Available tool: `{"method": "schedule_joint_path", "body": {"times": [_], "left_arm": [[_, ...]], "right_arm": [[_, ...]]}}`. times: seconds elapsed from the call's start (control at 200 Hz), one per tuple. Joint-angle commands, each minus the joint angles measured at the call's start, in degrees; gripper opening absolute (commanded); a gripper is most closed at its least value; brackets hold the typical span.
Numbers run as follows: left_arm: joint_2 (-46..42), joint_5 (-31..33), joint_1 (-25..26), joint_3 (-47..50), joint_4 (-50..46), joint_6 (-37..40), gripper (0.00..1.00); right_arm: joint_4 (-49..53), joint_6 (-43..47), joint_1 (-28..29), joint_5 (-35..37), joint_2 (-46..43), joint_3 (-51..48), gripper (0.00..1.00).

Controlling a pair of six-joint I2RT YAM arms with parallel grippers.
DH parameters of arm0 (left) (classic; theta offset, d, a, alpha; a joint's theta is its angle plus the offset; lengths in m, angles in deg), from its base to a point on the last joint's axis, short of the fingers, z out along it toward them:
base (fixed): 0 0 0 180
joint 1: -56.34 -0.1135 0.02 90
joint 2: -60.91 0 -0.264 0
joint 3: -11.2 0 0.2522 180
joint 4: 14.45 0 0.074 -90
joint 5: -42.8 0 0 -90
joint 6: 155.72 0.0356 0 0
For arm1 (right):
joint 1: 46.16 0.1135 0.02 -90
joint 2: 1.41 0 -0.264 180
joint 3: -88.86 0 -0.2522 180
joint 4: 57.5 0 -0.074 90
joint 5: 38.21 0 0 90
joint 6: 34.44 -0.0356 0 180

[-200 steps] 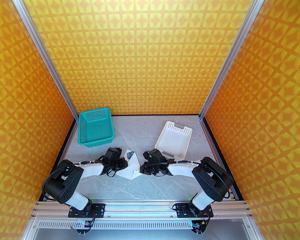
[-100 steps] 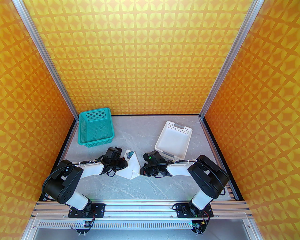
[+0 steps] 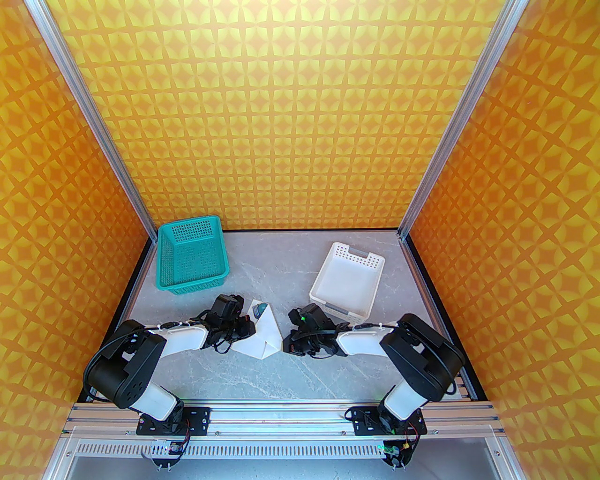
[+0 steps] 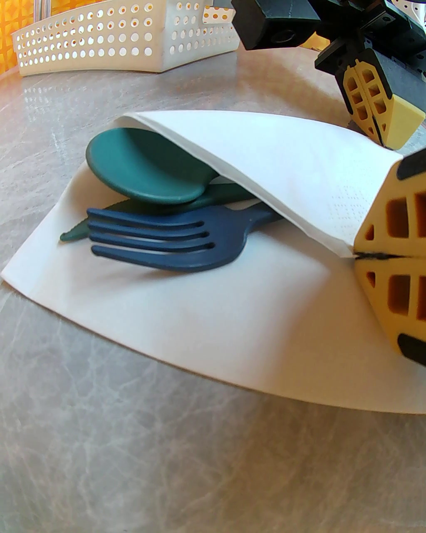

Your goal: Place the utensils on the paper napkin and roll it up

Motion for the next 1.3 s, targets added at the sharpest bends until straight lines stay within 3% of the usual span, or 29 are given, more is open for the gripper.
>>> {"method": "schedule_joint_path", "body": {"times": [0.0, 0.185, 0.565, 1.295], "left_arm": [[-0.28, 3.47, 0.12, -0.04, -4.13, 1.55, 0.0], [-0.29, 3.47, 0.31, 0.13, -3.89, 1.28, 0.0], [-0.22, 3.46, 0.44, -0.03, -3.93, 1.14, 0.0], [-0.63, 4.51, 0.53, -0.49, -5.33, 1.17, 0.0]], "right_arm": [[6.18, 0.1, 0.44, 2.18, -3.66, 0.96, 0.01], [3.4, -0.76, 0.42, 3.28, -5.15, 3.84, 0.01], [-4.64, -2.68, 0.07, 0.38, 5.9, 8.08, 0.0], [-1.42, -1.59, 0.6, 0.03, 1.71, -1.99, 0.0]]}}
